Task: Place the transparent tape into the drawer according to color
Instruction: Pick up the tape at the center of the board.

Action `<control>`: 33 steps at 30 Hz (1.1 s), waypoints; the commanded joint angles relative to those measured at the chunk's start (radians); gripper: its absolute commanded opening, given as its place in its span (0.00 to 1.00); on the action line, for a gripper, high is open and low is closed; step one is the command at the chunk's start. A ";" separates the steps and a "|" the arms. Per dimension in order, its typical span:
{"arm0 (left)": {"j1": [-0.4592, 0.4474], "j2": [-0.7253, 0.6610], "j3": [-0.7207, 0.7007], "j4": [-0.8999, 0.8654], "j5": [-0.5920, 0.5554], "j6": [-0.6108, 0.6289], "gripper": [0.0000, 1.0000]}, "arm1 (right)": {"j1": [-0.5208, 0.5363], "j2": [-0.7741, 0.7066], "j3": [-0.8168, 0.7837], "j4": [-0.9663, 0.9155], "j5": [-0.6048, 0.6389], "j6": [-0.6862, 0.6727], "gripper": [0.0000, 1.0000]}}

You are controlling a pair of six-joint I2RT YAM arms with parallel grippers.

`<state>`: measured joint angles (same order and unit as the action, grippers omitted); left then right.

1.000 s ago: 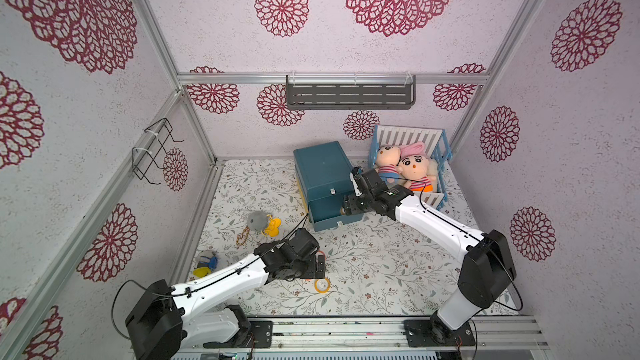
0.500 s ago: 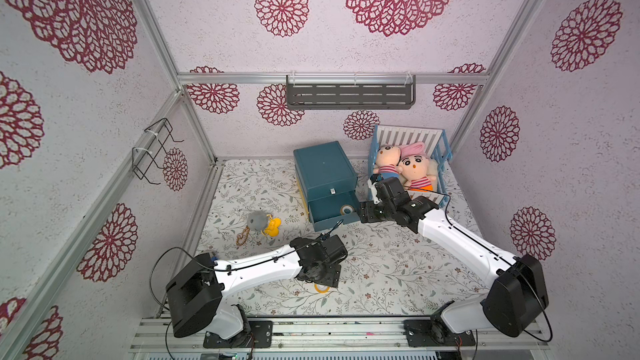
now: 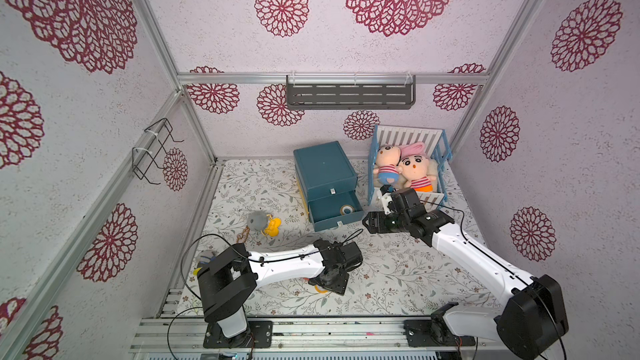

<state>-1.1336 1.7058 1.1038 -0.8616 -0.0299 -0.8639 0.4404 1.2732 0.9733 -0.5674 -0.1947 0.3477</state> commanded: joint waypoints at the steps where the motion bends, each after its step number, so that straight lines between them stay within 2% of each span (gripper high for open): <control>1: -0.017 0.021 0.022 -0.011 0.015 0.008 0.70 | -0.009 -0.055 -0.014 0.052 -0.078 0.023 0.80; 26: -0.022 0.130 0.010 0.038 0.004 0.012 0.58 | -0.045 -0.161 -0.084 0.038 -0.139 0.036 0.80; 29: -0.019 0.135 0.007 0.048 0.007 0.012 0.53 | -0.049 -0.162 -0.085 0.035 -0.144 0.036 0.80; 33: -0.013 0.142 -0.003 0.061 0.012 0.011 0.40 | -0.054 -0.166 -0.085 0.028 -0.153 0.036 0.80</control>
<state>-1.1469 1.8217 1.1149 -0.8337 -0.0151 -0.8600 0.3962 1.1439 0.8825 -0.5419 -0.3283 0.3779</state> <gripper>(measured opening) 0.415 0.797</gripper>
